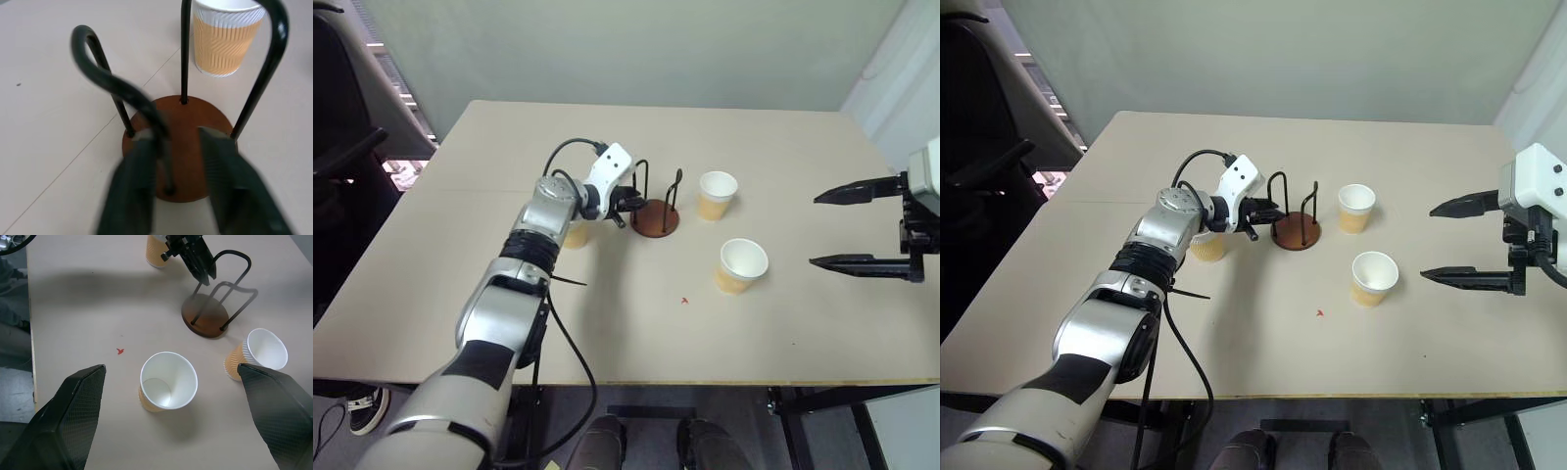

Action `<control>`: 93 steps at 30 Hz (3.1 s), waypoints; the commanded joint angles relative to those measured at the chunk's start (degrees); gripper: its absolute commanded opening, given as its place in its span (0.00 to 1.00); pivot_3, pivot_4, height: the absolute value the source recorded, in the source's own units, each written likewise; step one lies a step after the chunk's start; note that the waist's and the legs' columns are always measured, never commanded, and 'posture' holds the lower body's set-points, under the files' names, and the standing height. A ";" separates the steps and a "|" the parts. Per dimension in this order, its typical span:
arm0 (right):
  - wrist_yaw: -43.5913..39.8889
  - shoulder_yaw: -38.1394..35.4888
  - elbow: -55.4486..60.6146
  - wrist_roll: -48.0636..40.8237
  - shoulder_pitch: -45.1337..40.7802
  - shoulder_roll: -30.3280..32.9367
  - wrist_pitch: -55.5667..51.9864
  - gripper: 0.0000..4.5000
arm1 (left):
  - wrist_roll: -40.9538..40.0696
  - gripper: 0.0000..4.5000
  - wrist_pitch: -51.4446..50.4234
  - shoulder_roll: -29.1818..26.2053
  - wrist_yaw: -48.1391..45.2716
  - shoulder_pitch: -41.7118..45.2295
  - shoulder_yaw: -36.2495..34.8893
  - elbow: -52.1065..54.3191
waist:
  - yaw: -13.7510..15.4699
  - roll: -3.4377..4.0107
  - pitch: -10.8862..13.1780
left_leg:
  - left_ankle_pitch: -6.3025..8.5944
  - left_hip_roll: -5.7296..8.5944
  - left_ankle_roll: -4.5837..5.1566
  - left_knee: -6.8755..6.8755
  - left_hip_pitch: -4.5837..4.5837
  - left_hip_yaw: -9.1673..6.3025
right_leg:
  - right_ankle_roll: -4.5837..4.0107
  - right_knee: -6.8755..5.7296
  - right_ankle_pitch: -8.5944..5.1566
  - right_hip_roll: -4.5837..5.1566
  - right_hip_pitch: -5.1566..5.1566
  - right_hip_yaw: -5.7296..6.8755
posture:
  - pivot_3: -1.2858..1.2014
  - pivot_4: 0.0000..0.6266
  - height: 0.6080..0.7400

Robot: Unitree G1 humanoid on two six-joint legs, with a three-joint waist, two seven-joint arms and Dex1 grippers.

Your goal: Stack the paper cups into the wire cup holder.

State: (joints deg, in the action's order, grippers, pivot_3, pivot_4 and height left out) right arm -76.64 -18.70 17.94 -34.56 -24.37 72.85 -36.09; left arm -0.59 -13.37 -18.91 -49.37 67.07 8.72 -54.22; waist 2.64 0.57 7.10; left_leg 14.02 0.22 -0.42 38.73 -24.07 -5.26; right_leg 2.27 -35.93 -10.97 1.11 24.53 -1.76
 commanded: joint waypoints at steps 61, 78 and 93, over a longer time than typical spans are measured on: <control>3.16 7.26 -1.25 6.57 5.39 -1.14 8.50 1.00 | -13.66 0.65 -9.30 -17.50 -26.03 -26.88 6.11 55.77 | -0.41 0.07 -0.03 | 0.91 0.00 0.64 0.22 0.61 0.03 | 0.18 0.02 -0.47 0.03 -0.67 -0.12 | 0.52 0.24 1.00; 4.79 22.71 -5.35 18.84 -1.28 -10.52 15.71 1.00 | -32.53 0.65 -23.36 -25.34 -23.73 -32.03 -9.72 66.22 | -0.92 0.08 -0.03 | 0.95 -0.03 0.67 0.22 0.63 0.04 | 0.06 -0.04 -0.44 0.07 -0.63 -0.07 | 0.52 0.24 1.00; 2.53 29.70 -12.15 25.66 -5.91 -16.38 21.33 0.63 | -33.94 0.67 -25.49 -26.16 -19.28 -34.16 -9.89 68.51 | -1.04 0.08 -0.03 | 0.95 -0.07 0.58 0.15 0.68 -0.02 | -0.14 -0.07 -0.38 0.07 -0.60 0.01 | 0.52 0.24 1.00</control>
State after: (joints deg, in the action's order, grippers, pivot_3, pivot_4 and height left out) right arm -73.77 11.42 5.66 -9.47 -29.05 56.34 -15.83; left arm -33.65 -38.78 -44.31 -69.14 32.64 -0.01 12.34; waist 1.60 0.65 7.07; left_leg 14.98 0.16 0.13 38.88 -23.39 -5.28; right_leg 2.13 -35.99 -11.35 1.18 23.93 -1.75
